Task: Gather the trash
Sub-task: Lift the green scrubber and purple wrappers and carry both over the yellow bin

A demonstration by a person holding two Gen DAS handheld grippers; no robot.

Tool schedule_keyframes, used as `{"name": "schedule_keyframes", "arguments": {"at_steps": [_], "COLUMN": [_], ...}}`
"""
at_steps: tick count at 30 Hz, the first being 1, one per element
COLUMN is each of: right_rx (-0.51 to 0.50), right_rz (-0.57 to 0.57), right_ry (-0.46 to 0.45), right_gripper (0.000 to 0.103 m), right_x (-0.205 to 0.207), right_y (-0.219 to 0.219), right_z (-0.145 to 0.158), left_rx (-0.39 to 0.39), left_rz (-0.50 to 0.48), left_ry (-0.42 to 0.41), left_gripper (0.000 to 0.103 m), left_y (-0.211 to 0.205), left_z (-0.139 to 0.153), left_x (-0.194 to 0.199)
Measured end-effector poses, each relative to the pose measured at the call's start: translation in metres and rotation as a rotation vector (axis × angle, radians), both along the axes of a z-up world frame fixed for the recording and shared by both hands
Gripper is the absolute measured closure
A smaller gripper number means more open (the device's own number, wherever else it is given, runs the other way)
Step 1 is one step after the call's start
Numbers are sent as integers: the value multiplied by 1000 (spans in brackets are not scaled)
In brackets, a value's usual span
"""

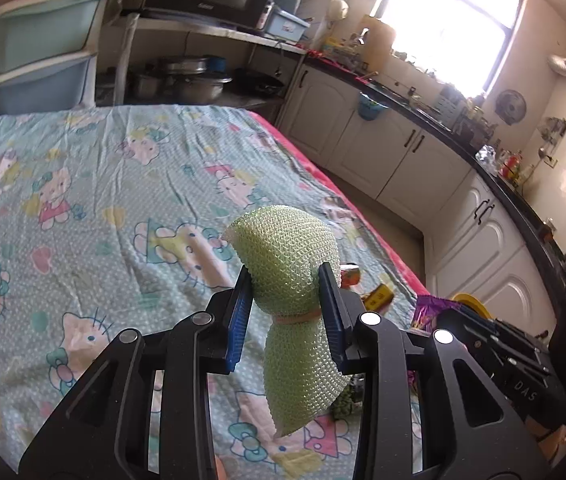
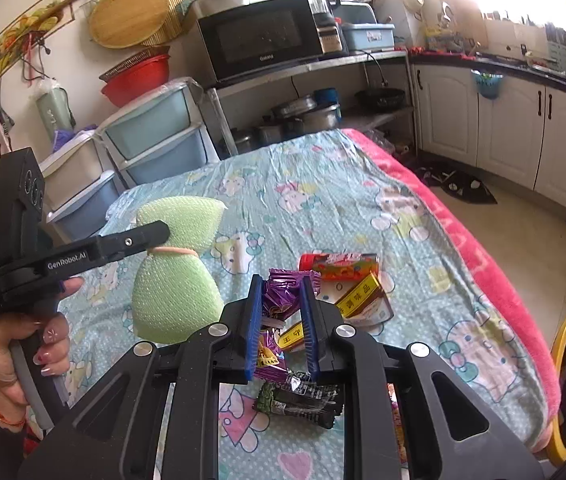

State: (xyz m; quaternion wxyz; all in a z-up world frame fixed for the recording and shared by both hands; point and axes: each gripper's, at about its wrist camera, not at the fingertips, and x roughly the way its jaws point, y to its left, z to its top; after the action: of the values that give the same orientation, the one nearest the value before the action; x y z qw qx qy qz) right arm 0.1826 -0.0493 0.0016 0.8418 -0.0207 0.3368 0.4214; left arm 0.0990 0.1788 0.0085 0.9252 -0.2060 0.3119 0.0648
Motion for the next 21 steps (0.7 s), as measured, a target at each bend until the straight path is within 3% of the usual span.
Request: {"name": "schedule_keyframes", "arguments": {"at_steps": [21], "right_rx": [61], "right_rz": [-82], "right_ry": [-96], "right_gripper": [85], "right_x": [-5], "right_y": [-58], "right_z": [42], "left_rx": [44], "left_rz": [-89], "left_ry": [-87], "left_gripper": [77], "left_y": [-49], "left_z": [34], "left_x": [13]}}
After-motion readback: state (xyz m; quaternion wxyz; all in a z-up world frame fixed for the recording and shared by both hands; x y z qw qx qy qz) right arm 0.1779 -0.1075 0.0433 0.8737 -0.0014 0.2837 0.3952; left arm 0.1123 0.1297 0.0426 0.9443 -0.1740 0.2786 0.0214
